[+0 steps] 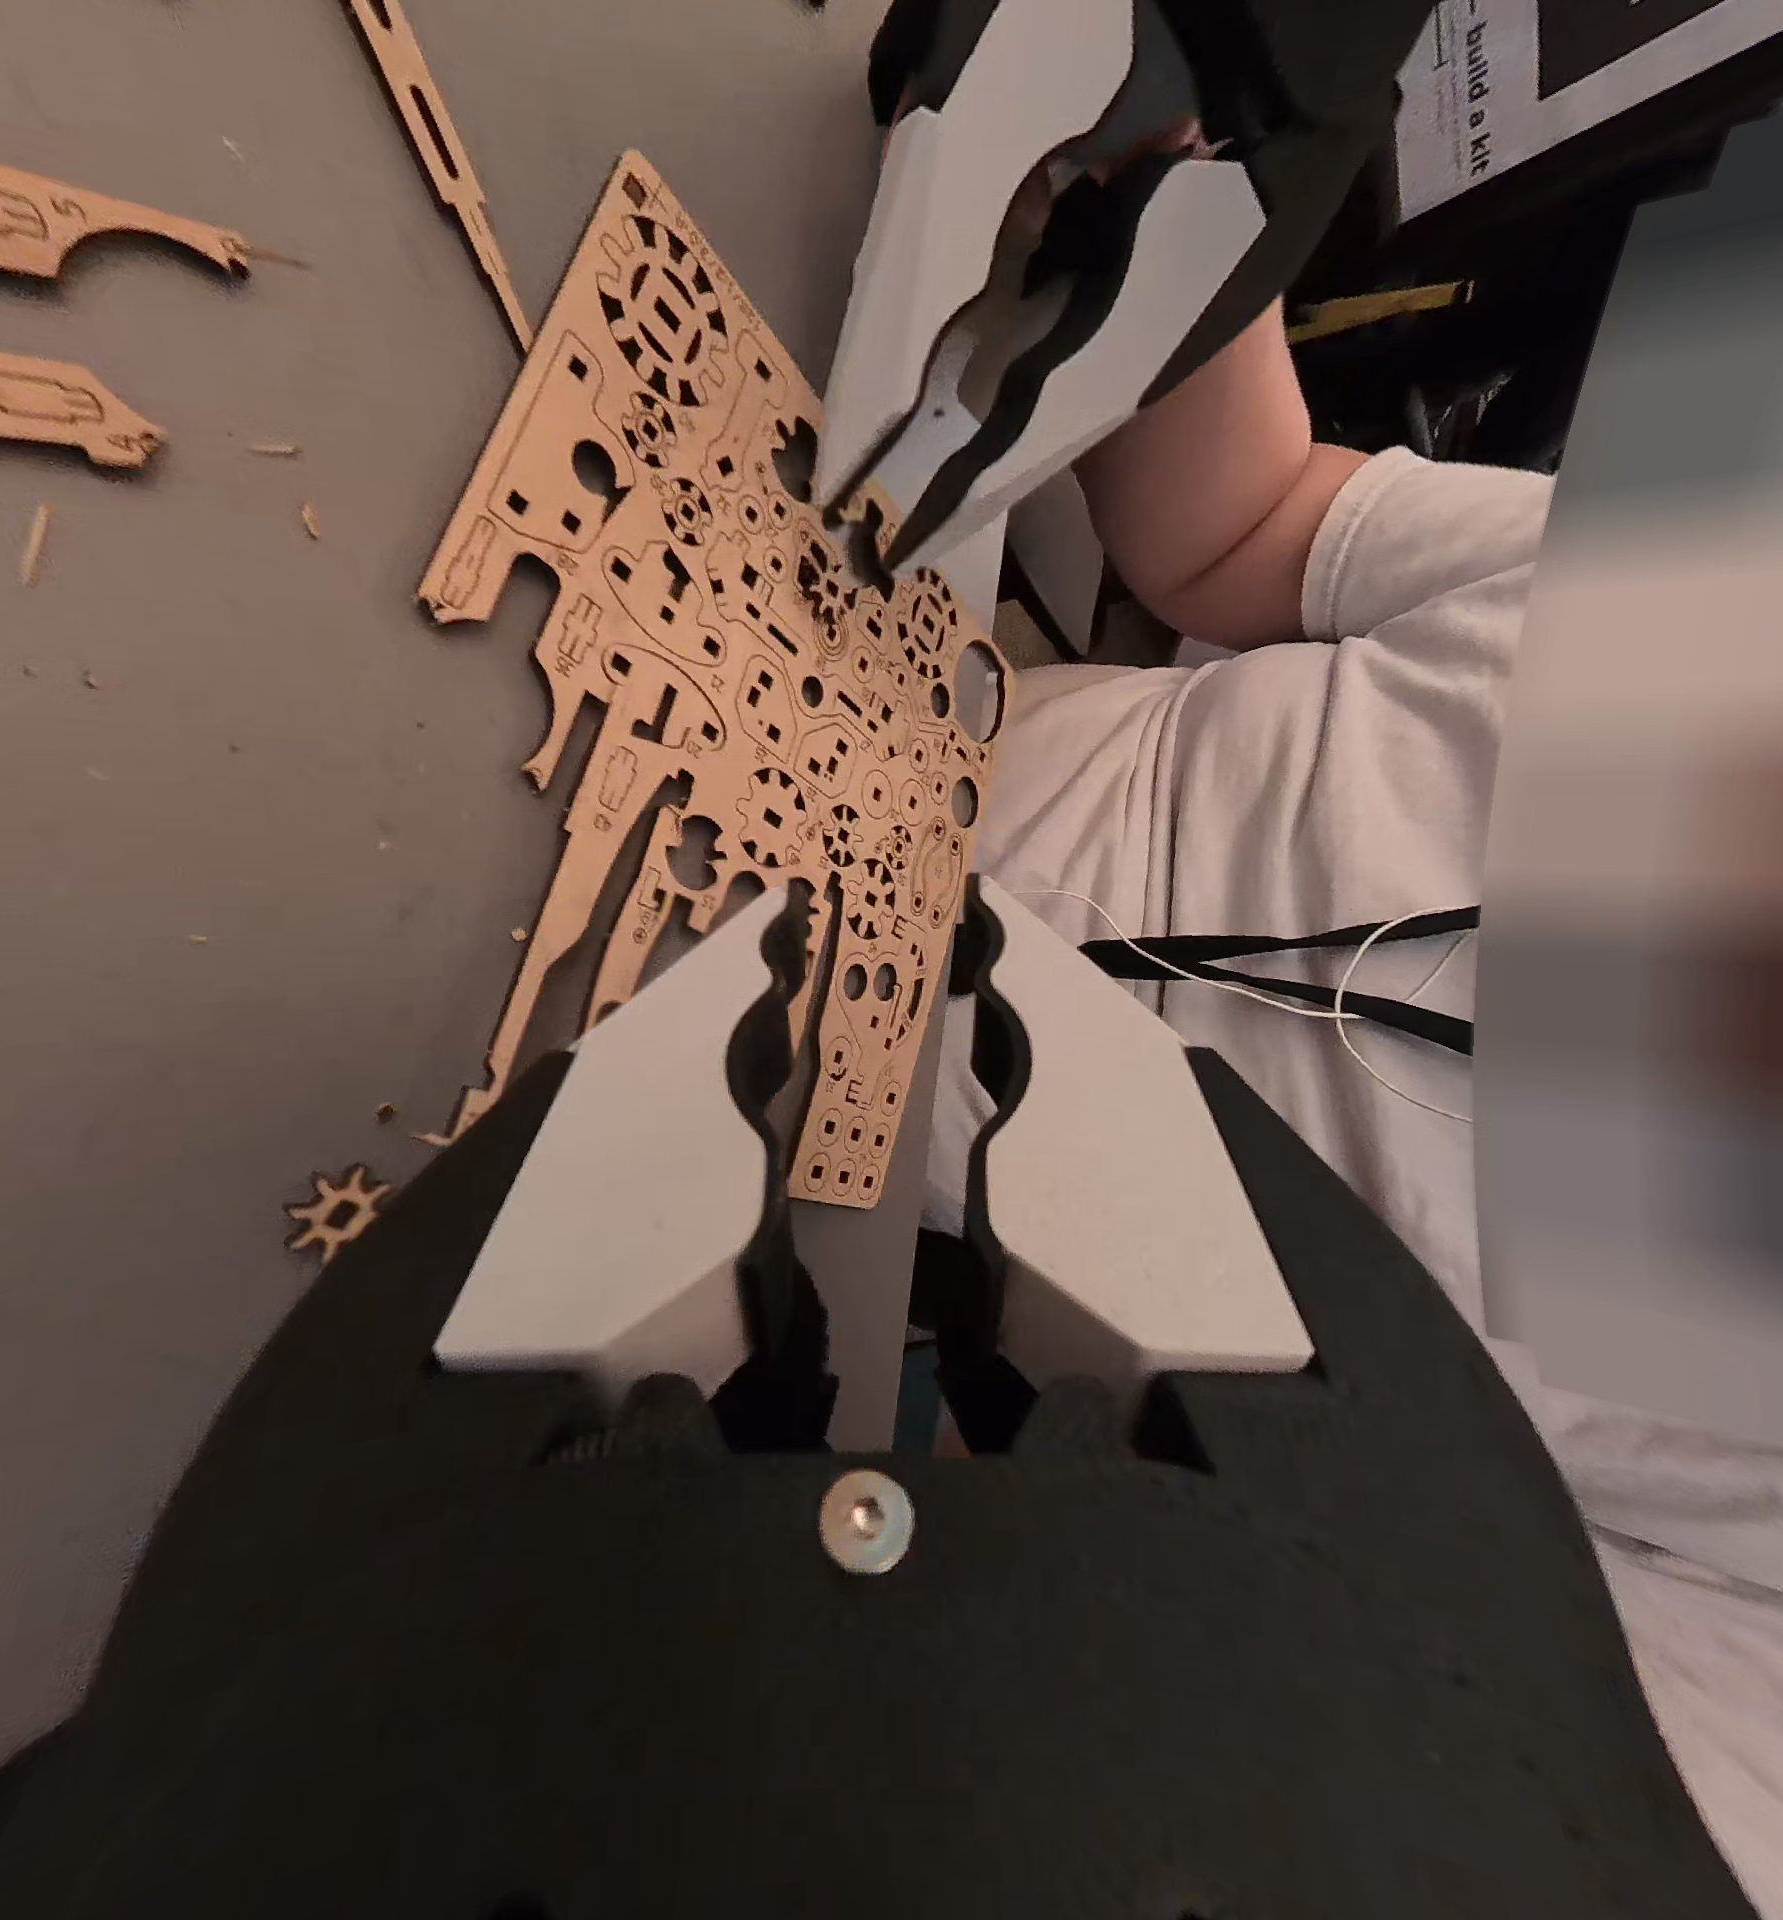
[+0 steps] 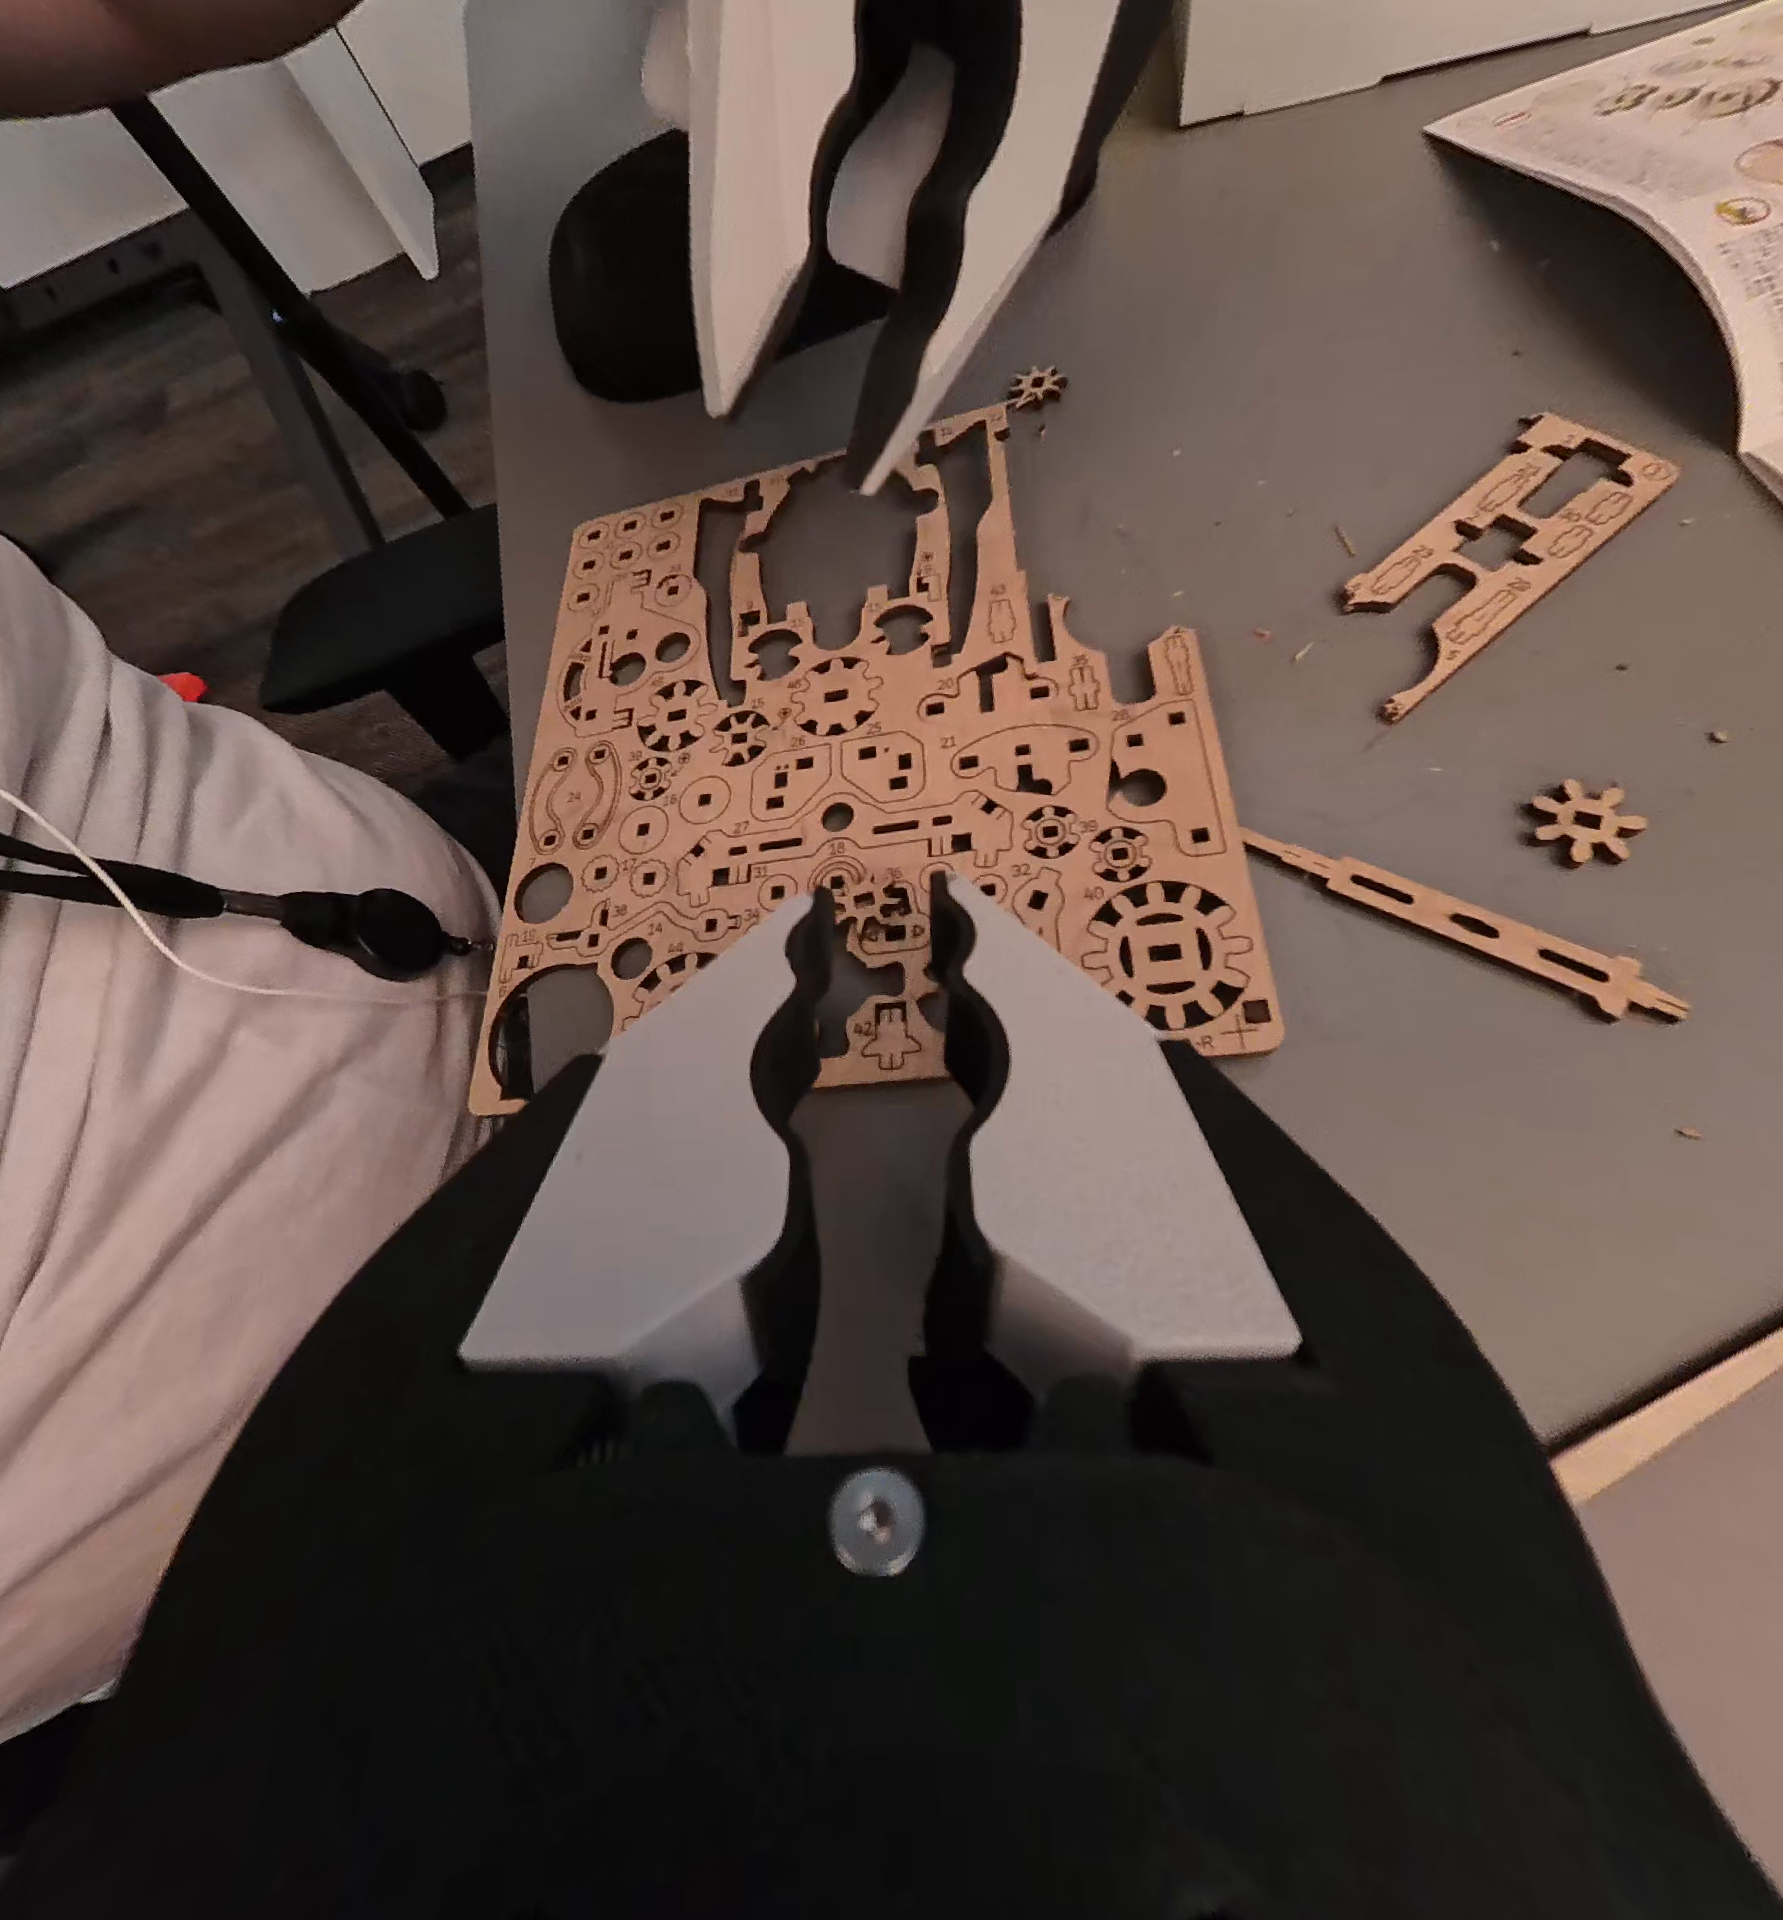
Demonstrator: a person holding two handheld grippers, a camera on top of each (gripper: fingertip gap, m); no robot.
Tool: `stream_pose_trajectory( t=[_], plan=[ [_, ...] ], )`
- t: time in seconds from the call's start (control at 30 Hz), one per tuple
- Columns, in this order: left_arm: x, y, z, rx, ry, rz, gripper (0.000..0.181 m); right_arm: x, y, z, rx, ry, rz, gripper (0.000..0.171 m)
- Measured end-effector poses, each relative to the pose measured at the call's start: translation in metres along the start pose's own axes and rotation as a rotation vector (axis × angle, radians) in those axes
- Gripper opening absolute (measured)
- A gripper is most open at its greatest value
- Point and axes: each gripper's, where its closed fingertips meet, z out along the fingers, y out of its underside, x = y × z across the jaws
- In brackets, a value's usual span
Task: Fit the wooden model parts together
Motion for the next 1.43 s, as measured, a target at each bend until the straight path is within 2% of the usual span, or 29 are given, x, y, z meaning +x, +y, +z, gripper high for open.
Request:
stream_pose_trajectory(
  t=[0.37, 0.57, 0.63, 0.87, 1.0, 1.1, 1.17, 1.27, 1.3, 1.33, 1.43],
  plan=[
    [0.007, 0.003, 0.001, 0.056, 0.044, 0.019, 0.028, -0.002, 0.006, 0.010, -0.080, 0.028, -0.080, 0.012],
    [0.008, -0.016, 0.005, 0.205, 0.009, 0.120, 0.026, -0.014, -0.026, -0.001, 0.028, 0.073, -0.228, 0.012],
    [0.017, -0.022, 0.008, 0.253, 0.051, 0.135, 0.027, -0.023, -0.037, -0.005, 0.040, 0.056, -0.290, 0.012],
    [0.043, -0.030, 0.026, 0.260, 0.247, 0.098, 0.025, -0.032, -0.061, -0.010, -0.011, 0.026, -0.426, 0.012],
    [0.045, -0.033, 0.026, 0.263, 0.247, 0.115, 0.023, -0.035, -0.066, -0.009, -0.027, 0.014, -0.460, 0.013],
    [0.052, -0.035, 0.025, 0.273, 0.297, 0.112, 0.013, -0.036, -0.065, -0.007, -0.039, 0.006, -0.478, 0.012],
    [0.049, -0.033, 0.026, 0.268, 0.277, 0.126, 0.002, -0.036, -0.066, -0.007, -0.035, 0.003, -0.483, 0.012],
    [0.048, -0.039, 0.019, 0.320, 0.294, 0.111, 0.001, -0.029, -0.074, -0.010, 0.026, 0.038, -0.464, 0.014],
    [0.050, -0.042, 0.014, 0.355, 0.316, 0.107, 0.001, -0.023, -0.080, -0.013, 0.071, 0.070, -0.434, 0.021],
    [0.051, -0.046, 0.008, 0.400, 0.337, 0.098, 0.000, -0.017, -0.086, -0.017, 0.121, 0.090, -0.387, 0.029],
    [0.049, -0.057, -0.011, 0.550, 0.368, 0.084, 0.000, -0.005, -0.099, -0.029, 0.285, 0.071, -0.181, 0.030]
  ],
)
